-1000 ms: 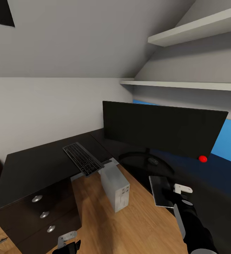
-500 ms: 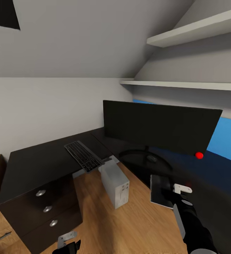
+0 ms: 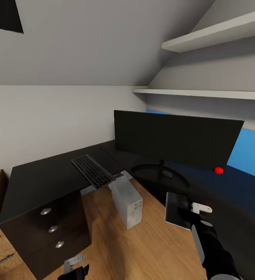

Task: In the bedroom, organize the workspace by keeping the computer under the desk, ensuring the monitor is on the desk, placing the keyboard on the desk next to the monitor, placing the mouse on the desk next to the keyboard, moving the folder from the swivel chair onto the desk next to the mouse, stacking the notebook on top of the folder with the pen on top of the notebook, and positioning the swivel chair next to the desk.

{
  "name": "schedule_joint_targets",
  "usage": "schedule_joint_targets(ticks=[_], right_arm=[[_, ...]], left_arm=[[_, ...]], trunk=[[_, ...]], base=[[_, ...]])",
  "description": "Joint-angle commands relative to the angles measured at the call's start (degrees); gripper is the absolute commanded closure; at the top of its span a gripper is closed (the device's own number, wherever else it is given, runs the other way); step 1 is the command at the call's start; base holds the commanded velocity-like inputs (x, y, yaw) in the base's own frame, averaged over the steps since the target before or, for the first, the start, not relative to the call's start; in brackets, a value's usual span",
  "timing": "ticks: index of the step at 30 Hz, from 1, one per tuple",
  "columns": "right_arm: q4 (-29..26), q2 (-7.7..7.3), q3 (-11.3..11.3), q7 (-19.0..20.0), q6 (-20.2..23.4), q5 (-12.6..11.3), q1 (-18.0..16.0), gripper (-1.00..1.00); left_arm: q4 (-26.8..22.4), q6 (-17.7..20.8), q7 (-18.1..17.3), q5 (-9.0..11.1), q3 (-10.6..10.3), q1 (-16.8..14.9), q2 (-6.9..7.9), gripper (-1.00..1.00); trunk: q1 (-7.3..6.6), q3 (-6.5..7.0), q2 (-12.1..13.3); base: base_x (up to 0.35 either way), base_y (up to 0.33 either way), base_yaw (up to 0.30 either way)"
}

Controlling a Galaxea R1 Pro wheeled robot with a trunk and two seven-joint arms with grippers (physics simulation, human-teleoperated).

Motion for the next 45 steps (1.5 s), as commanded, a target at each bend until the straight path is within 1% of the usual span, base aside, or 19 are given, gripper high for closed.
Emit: schedule_joint_targets(ticks=[1,45], right_arm=[[1.39,0.07,-0.11,0.08,0.33,0.27,-0.02,-1.0],[1.39,-0.01,0.24,0.16,0.24,0.34,-0.01,-1.0]], left_arm=[[-0.1,0.13,0.23,0.53,-0.41,-0.03,0.08,-1.0],[-0.1,0.11,0.19,0.49,-0.48,-0.03,0.04,-1.0]], trunk=[[0.0,-0.07,-0.03],[0.0,-0.07,-0.03]], base=[[-0.003,0.0,0.0],[-0.013,0.0,0.0]])
